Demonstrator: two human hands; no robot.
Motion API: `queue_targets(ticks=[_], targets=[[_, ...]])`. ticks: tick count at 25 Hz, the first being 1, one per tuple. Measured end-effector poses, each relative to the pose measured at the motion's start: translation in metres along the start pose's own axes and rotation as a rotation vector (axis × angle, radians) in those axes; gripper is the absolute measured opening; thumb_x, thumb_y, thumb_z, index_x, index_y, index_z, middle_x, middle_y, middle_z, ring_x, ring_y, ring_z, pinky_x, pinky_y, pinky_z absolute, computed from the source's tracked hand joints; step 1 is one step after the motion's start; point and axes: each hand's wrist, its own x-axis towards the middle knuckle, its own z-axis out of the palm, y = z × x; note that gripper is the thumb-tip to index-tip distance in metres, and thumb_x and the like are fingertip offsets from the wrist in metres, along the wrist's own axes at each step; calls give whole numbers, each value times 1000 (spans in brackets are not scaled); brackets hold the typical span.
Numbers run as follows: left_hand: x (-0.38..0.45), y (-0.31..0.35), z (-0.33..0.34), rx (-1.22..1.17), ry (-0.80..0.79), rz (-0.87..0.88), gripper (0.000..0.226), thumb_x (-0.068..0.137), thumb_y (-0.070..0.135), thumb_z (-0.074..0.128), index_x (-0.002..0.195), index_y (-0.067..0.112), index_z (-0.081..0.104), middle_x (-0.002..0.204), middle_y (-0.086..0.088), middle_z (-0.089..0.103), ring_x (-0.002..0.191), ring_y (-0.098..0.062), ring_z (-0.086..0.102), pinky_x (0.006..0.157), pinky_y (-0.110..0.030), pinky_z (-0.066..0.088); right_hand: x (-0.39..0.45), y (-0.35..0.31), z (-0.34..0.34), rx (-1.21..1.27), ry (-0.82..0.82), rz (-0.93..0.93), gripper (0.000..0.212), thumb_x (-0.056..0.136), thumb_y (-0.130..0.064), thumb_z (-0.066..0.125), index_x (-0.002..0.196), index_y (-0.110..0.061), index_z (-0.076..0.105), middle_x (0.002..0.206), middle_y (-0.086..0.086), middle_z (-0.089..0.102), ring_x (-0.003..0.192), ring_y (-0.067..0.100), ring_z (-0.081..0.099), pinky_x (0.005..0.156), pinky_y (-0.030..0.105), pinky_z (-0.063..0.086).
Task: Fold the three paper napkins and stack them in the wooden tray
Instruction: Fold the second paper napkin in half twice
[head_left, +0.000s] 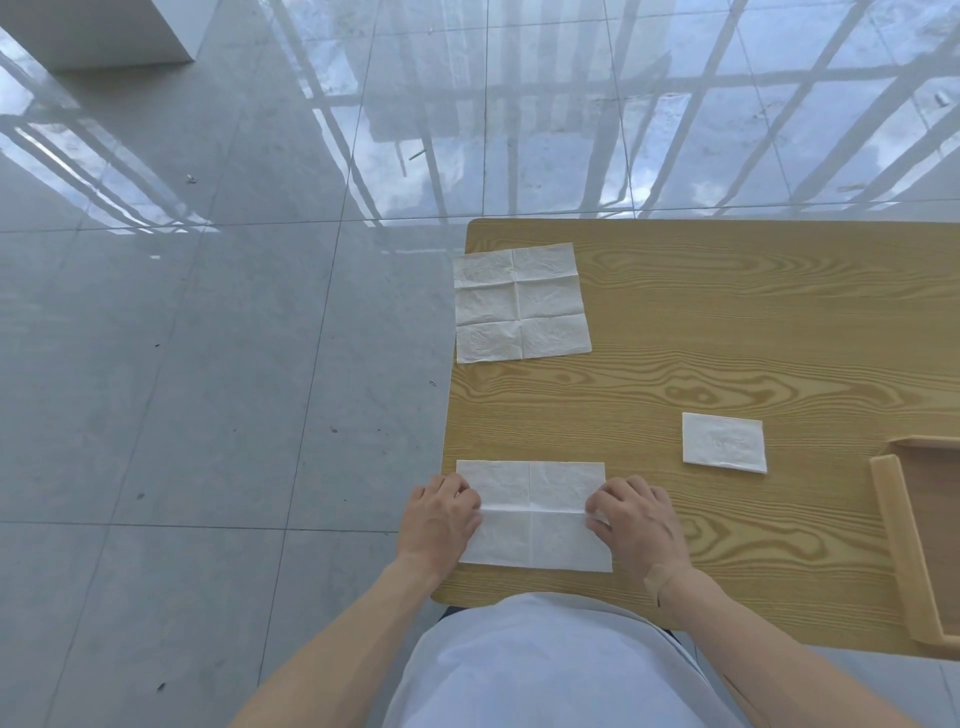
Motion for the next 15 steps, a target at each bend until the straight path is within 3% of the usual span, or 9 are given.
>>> queue_targets(ticks=[8,15], targets=[[3,-2,-3,-50,8,-16,8,96,23,56,96,22,64,104,6,59,97,-16,52,87,-27,39,5,0,-3,17,-62,29,7,94,-35,57,94,-30,62,96,-14,63,100,15,51,79,28,29],[6,-3,-2,-43,-4,57,10,97,26,53,99,22,62,104,5,58,98,-15,53,87,-30,42,4,5,-9,13,-82,-1,10,95,-34,52,95,-29,61,94,-14,64,97,14,50,80,28,31]])
